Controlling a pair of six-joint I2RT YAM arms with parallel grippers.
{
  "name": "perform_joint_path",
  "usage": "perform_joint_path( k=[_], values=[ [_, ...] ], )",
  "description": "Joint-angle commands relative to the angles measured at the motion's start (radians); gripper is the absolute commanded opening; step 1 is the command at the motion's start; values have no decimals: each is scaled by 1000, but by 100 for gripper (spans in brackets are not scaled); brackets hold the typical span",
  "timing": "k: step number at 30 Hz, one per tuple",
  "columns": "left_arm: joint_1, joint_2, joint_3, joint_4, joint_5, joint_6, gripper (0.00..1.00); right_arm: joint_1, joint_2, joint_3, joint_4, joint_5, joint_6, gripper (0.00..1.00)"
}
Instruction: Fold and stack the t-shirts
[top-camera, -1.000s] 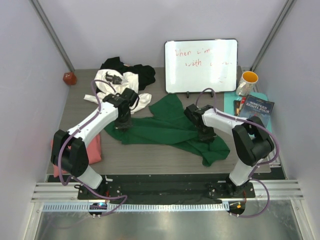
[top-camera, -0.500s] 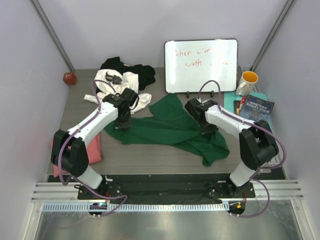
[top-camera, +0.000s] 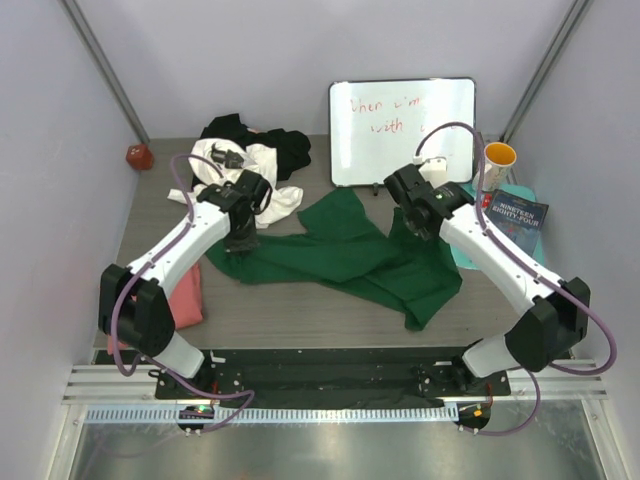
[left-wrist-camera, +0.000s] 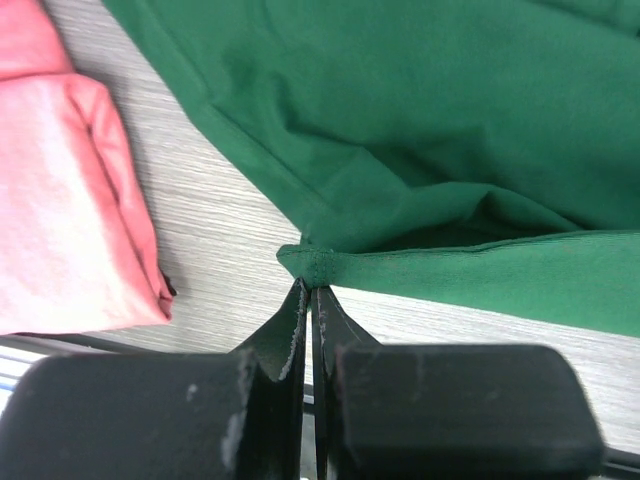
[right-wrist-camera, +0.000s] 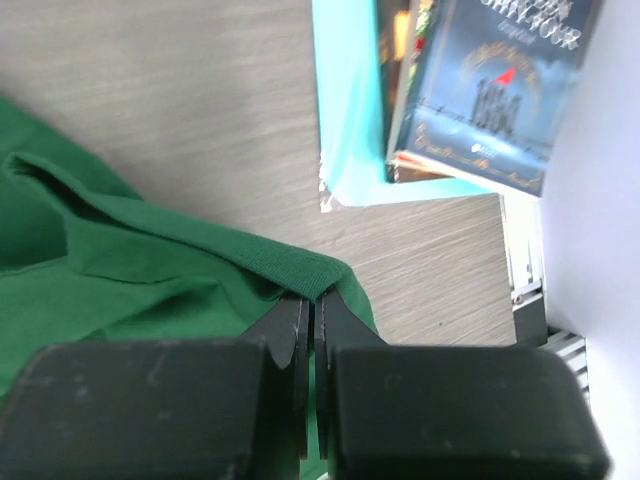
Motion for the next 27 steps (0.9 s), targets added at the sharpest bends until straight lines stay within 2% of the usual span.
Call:
perform_joint_path(
  k=[1,7,22,27],
  values=[
    [19,-60,61,-15,-57,-12,0,-2,-84,56,-9,120,16,1],
    [19,-57,60,-20,-46,-10,0,-3,-63,34,-10,80,6,1],
    [27,-65,50,-18,-47,-10,0,-5,-97,-53,113,-153,-91,1],
    [27,-59,55,-17,-32,-12,0,-3,16,-85,107,-73,-82,2]
  ],
)
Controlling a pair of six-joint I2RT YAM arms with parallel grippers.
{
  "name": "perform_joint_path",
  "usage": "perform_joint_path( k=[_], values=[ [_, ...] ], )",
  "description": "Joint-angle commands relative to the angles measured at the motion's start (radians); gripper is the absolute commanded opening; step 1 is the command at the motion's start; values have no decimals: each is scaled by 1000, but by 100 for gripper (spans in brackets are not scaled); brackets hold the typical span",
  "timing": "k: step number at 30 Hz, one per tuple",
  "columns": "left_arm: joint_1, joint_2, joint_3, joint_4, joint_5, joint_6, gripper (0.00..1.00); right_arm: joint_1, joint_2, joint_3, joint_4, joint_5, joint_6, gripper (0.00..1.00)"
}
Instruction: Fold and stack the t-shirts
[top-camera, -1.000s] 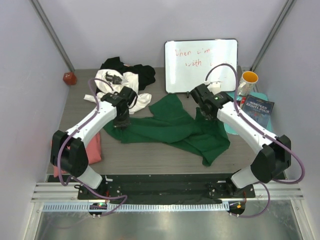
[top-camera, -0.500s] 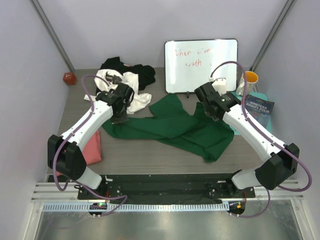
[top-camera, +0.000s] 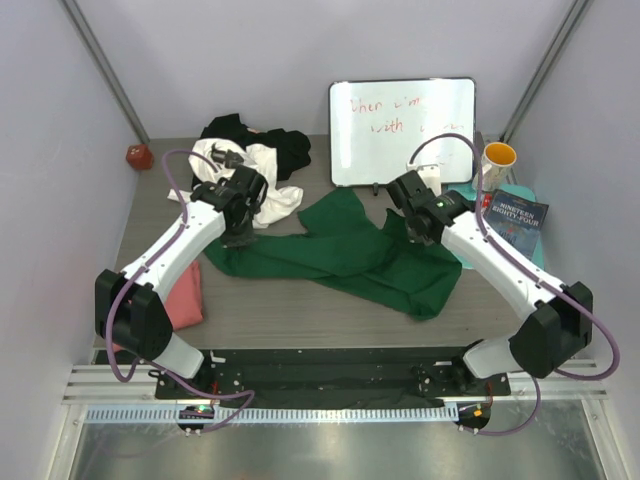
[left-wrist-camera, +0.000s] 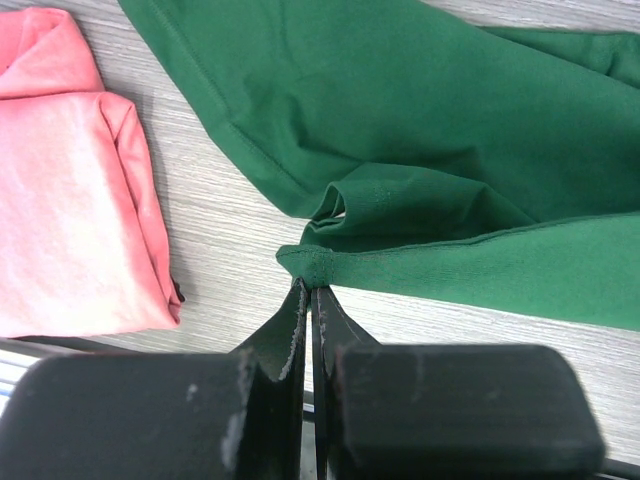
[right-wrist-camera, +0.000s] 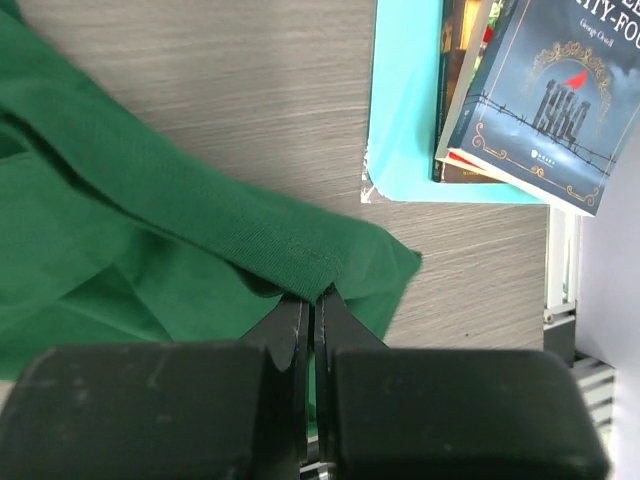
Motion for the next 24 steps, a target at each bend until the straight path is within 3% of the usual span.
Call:
perform_joint_path(
  k=[1,6,24],
  values=[
    [8,-27,22,-10,-7,-10,0,-3,91,-16,19,50,-4,2],
    [8,-32,20,-17,-25,-5,0,-3,82,-5,68,-31,-20,1],
    [11,-50,28,3,-57,-31,0,-3,-68,42,105,-34,-66,1]
  ],
)
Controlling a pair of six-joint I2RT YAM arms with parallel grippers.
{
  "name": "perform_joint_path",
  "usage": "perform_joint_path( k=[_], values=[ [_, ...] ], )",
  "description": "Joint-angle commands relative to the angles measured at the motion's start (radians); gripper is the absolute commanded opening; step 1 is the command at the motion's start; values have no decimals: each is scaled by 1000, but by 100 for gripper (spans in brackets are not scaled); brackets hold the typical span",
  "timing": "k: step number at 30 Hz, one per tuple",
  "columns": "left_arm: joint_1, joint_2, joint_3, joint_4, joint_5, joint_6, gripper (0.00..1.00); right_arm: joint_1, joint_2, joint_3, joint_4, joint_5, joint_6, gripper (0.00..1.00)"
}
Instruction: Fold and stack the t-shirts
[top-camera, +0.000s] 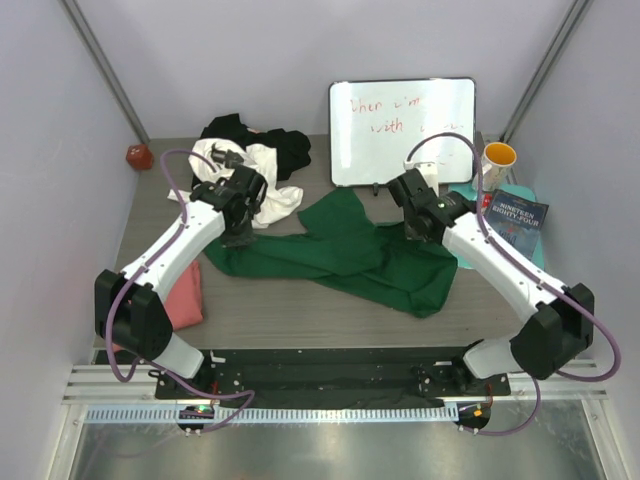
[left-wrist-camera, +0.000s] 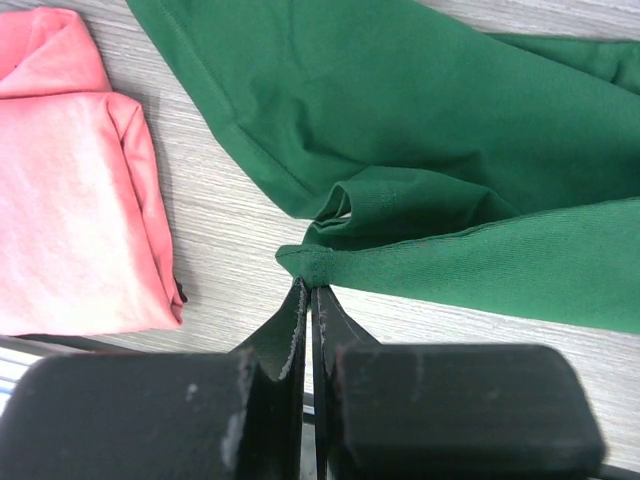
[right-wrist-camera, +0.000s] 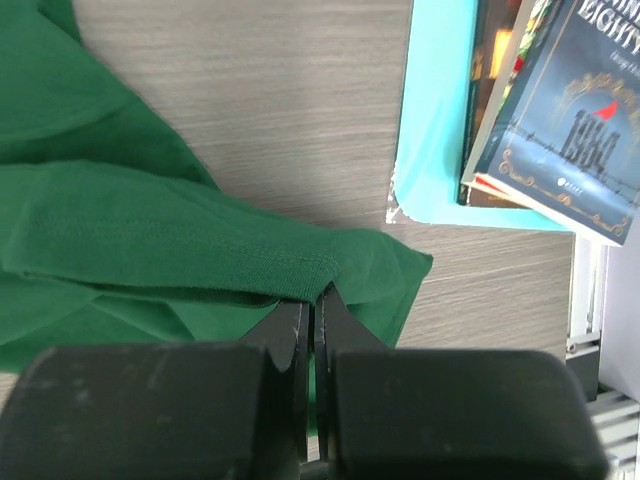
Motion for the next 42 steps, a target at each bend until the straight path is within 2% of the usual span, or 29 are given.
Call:
perform_joint_path(
  k=[1,7,13,24,30,39,42],
  values=[
    [7,-58,29,4,-67,-29,0,-2,-104,79,35,11,-29,1],
    [9,-123,71,-13,-139,-54,0,-2,-233,179,38,69,-35,1],
    [10,-184,199,-56,-227,-72,0,-2,-368,282,83,107,-71,1],
    [10,-233,477,-120,-296,-42,0,-2,-434,498,113,-6,-114,1],
    [10,-272,595,-135,-320,-26,0,-2,-426,628,115,-127,-118,1],
    [10,-264,781,-191,-349,21,0,-2,-438,705,149,-256,-124,1],
    [10,-279,785,-174,-337,27,0,-1,-449,705,169,-294,-126,1]
  ],
)
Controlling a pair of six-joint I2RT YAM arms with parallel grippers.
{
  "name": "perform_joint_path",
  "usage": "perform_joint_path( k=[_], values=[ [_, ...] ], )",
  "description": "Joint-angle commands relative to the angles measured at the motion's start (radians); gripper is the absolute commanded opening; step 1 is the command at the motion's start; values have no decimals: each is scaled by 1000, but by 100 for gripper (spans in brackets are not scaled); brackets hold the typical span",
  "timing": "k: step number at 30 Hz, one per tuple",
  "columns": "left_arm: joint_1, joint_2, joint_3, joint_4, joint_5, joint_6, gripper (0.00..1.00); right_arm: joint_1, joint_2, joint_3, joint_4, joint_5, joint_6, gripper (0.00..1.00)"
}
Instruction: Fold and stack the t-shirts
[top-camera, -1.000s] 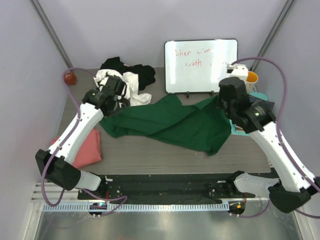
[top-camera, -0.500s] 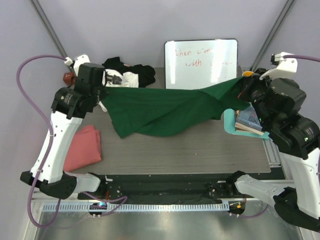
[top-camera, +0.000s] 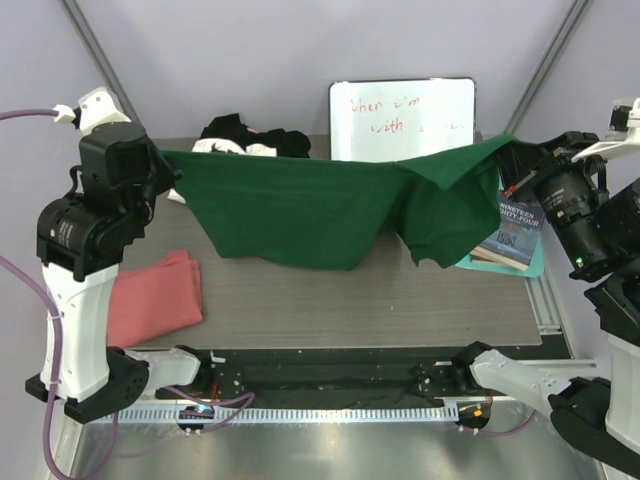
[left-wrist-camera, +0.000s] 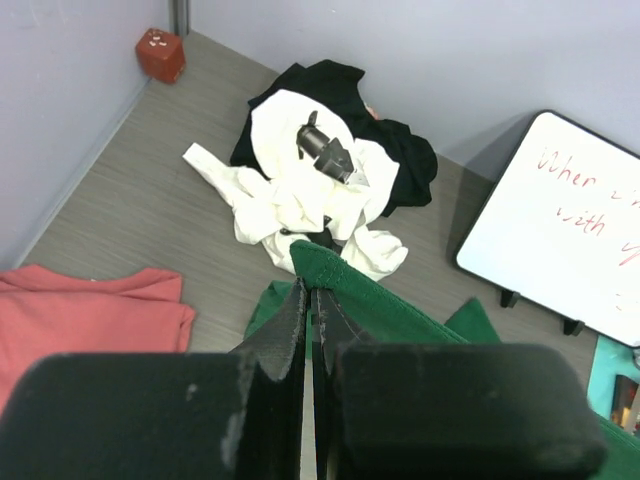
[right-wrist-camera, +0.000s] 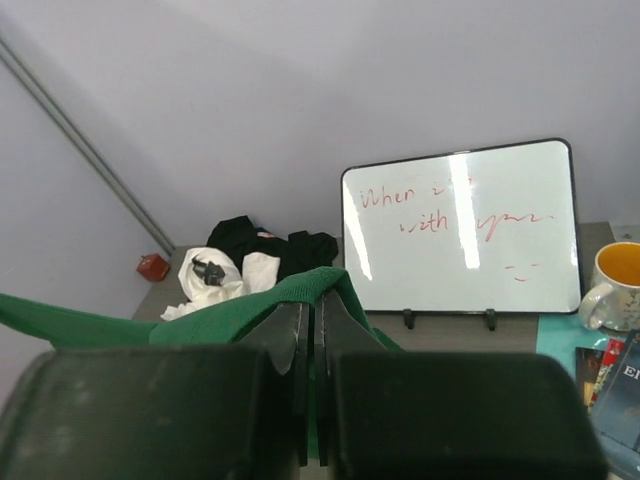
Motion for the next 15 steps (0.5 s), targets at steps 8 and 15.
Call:
perform_joint_path(
  k=[8,15],
  values=[
    [8,-27,47,-9,-21,77,0,-2,32,173,17,-110,-47,1],
    [8,-18,-8,46,-101,92,0,-2,64,98,20,65,-98,1]
  ],
)
